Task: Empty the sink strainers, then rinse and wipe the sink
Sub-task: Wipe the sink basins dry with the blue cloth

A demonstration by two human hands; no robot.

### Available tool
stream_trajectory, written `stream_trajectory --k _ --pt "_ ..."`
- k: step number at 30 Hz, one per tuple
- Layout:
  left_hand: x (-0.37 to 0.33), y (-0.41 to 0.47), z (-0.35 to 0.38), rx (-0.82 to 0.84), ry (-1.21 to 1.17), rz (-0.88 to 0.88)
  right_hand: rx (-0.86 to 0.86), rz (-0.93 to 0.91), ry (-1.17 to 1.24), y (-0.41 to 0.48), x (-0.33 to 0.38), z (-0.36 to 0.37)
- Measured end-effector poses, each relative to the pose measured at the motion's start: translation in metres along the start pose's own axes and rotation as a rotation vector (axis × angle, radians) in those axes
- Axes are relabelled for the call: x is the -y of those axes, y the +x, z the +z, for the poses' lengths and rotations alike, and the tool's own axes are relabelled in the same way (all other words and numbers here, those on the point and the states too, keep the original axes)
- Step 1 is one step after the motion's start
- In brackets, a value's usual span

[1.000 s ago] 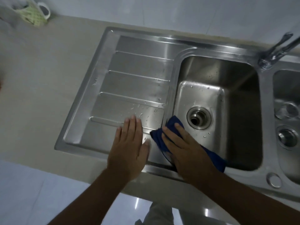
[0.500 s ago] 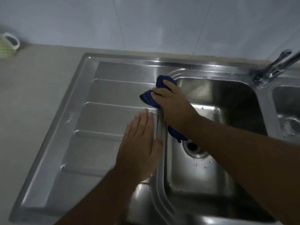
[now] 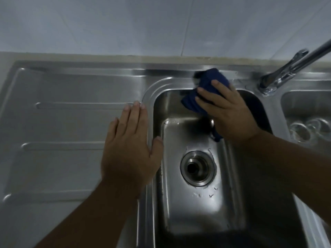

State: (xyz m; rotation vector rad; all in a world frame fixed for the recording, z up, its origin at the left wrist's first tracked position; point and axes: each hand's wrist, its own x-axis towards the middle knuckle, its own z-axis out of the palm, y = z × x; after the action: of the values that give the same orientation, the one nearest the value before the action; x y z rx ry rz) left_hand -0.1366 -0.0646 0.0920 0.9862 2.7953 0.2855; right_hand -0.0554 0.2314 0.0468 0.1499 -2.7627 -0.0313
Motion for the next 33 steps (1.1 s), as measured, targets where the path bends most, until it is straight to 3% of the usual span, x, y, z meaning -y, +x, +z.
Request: stream_trajectory --k 3,8,13,20,30,33 --pt "0.000 0.001 0.002 -0.007 -0.001 -0.006 0.041 0.070 0.017 -0.036 0.009 0.022" --pt "0.001 0.004 0.004 0.001 0.009 -0.013 0.352 0.310 0.232 -0.081 0.042 0.050" --pt "0.001 0.005 0.003 0.007 0.024 -0.012 0.141 0.734 0.181 -0.079 0.083 0.058" --pt "0.001 0.004 0.004 -0.020 0.012 -0.017 -0.104 1.126 0.260 -0.039 0.100 0.074" --pt "0.003 0.005 0.007 -0.054 -0.001 -0.009 0.096 1.107 0.237 -0.019 0.108 0.105" --pt "0.003 0.005 0.006 -0.053 -0.001 -0.017 0.220 0.954 0.313 0.003 0.125 0.118"
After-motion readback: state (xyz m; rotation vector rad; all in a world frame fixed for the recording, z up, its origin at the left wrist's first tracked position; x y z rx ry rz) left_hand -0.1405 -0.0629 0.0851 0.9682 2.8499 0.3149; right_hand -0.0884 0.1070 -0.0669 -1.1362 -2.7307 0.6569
